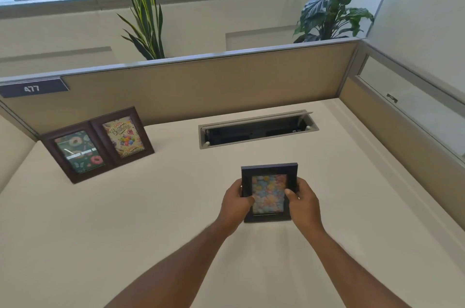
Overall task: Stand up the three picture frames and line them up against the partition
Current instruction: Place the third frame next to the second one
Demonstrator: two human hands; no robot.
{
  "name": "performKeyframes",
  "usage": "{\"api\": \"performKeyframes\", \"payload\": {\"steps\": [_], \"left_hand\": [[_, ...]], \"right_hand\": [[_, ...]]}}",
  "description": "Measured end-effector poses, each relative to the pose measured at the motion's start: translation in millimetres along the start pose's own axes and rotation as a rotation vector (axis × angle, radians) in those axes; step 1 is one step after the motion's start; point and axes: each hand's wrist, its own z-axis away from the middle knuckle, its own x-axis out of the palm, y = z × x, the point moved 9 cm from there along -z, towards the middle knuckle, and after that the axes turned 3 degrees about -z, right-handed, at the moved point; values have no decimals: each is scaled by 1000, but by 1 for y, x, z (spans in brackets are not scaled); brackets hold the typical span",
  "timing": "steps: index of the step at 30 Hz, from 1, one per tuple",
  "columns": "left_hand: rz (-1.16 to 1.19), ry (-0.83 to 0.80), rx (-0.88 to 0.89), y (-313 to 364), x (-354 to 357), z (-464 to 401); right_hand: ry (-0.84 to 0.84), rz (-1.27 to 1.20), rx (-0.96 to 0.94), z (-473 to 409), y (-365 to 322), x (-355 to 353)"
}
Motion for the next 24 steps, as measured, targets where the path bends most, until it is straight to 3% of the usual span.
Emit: {"api": "performKeyframes", "payload": {"steps": [6,24], "left_hand": [[14,68,12,12,-40,-17],[36,353,144,59,-251,-111]], "right_hand": [[-59,-5,-44,-24,-26,41],[-283,-23,-191,-125,-135,256]]}}
